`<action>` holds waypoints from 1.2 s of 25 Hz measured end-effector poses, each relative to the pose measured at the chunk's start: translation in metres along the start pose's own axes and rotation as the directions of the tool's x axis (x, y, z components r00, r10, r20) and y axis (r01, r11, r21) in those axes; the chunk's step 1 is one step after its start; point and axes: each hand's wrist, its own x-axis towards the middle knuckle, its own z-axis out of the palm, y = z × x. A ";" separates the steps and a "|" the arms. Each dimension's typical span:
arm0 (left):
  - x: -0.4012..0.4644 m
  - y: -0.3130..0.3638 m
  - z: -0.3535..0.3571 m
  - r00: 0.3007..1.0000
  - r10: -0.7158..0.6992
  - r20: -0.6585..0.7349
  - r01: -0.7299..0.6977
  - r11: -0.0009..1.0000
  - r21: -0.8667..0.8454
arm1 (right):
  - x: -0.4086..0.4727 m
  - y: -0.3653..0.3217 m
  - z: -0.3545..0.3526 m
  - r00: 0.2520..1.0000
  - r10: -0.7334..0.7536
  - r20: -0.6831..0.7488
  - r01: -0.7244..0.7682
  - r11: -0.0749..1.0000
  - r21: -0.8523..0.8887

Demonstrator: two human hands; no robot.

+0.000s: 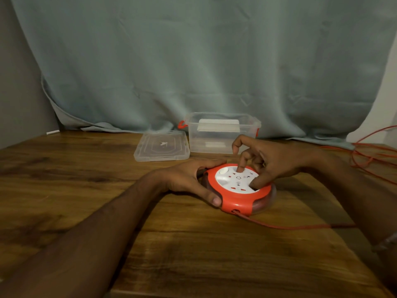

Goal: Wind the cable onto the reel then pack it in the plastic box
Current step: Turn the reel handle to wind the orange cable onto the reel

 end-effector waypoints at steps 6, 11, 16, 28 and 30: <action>0.001 -0.001 0.000 1.000 -0.025 -0.001 0.025 1.000 0.008 | -0.001 -0.009 0.007 0.996 0.027 -0.090 -0.037 0.993 -0.114; 0.006 -0.009 0.001 1.000 -0.001 -0.004 0.001 0.999 -0.045 | 0.003 -0.014 0.014 0.990 -0.041 -0.137 0.012 0.978 -0.208; 0.007 -0.011 0.001 1.000 0.000 -0.017 0.000 1.000 -0.027 | 0.006 -0.018 0.018 0.986 -0.033 -0.162 -0.017 0.956 -0.294; 0.003 -0.004 0.004 0.998 0.061 -0.015 -0.062 0.996 -0.065 | 0.010 -0.015 0.015 0.967 -0.132 -0.216 0.086 0.974 -0.210; 0.003 0.000 0.003 0.999 0.038 -0.014 -0.039 0.996 -0.075 | 0.007 -0.010 0.009 0.981 -0.109 -0.161 0.091 0.989 -0.119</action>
